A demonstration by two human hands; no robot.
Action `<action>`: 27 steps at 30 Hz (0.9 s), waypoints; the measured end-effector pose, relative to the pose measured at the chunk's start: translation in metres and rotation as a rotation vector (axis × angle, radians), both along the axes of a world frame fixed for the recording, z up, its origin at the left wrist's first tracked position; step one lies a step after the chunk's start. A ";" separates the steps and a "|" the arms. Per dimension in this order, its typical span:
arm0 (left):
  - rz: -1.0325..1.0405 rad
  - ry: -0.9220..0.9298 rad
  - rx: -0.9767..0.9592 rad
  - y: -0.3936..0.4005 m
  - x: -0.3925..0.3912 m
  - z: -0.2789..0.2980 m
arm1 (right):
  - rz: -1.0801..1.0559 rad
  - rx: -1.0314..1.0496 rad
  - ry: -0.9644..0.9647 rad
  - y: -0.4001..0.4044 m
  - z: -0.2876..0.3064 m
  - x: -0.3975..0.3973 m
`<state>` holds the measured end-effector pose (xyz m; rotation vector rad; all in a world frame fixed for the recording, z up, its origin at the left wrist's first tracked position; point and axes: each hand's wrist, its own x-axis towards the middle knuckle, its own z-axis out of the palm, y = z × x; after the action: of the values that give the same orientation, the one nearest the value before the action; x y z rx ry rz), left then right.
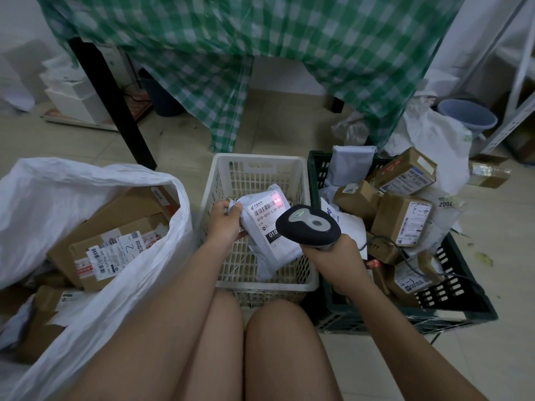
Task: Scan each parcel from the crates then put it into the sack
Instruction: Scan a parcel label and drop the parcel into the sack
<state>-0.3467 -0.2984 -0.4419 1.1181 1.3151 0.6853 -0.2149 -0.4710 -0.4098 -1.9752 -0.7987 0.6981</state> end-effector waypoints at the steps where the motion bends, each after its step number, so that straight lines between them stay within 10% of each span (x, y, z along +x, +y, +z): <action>1: -0.001 -0.002 0.000 -0.001 0.000 0.001 | -0.013 0.008 0.014 0.000 0.000 0.000; 19: 0.297 -0.380 0.406 -0.038 -0.099 0.139 | -0.076 0.412 0.131 0.032 0.117 -0.069; 27: 0.590 -0.129 0.679 -0.010 -0.257 0.160 | 0.091 0.340 0.121 0.098 0.127 -0.141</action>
<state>-0.6039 -0.3083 -0.2822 1.1759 1.3403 1.7044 -0.3554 -0.3733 -0.2832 -1.5853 -0.8749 0.6783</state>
